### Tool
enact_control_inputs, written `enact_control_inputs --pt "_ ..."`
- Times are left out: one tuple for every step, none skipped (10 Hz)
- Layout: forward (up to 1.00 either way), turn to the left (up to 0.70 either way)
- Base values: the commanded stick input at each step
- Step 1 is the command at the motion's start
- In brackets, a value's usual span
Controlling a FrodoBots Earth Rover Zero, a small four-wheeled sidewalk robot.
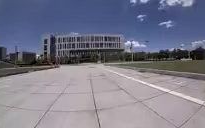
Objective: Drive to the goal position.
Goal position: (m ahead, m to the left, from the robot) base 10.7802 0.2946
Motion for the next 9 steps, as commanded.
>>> enact_control_inputs --pt "0.50 0.00" --pt "0.50 0.00" --pt "0.50 0.00" --pt "0.50 0.00" --pt "0.50 0.00" --pt "0.50 0.00" --pt "0.50 0.00" --pt "0.50 0.00" --pt "0.50 0.00"
